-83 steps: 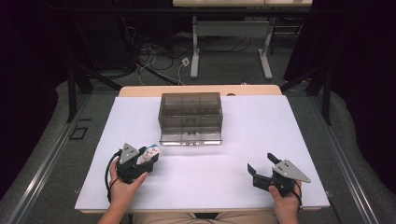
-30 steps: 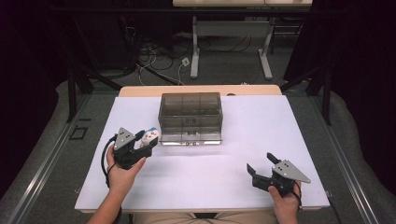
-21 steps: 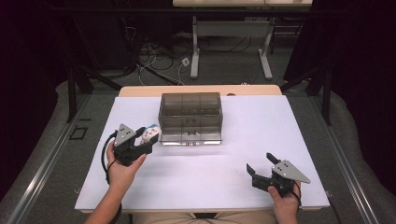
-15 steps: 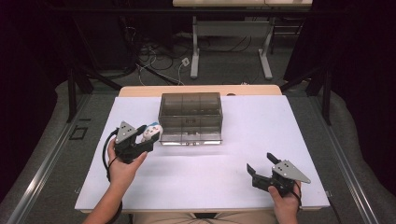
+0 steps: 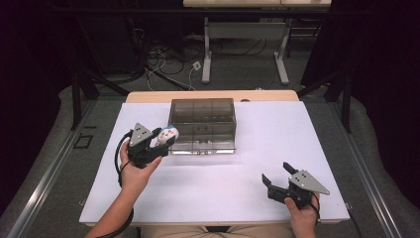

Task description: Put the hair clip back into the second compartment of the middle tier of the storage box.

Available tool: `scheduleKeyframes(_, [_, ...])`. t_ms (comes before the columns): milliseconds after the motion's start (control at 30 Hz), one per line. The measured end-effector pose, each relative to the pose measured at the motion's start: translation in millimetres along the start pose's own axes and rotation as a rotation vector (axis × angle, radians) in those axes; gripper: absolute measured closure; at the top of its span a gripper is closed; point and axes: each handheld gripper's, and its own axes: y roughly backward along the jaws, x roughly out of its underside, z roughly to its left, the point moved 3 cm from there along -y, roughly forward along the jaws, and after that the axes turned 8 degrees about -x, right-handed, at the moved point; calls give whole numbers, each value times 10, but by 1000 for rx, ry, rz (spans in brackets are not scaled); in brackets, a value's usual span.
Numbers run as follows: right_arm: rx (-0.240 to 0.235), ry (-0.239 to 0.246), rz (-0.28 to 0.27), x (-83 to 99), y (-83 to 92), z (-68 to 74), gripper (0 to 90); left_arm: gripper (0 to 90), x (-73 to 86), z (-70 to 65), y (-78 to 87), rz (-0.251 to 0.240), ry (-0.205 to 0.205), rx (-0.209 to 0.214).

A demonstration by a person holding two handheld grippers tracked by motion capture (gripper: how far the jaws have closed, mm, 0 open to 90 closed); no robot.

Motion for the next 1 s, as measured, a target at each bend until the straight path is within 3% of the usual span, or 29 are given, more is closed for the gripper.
scheduleKeyframes(1000, [-9,2,-5,-2,2,-6,148,402,-192,-252,-237,10,-53,44])
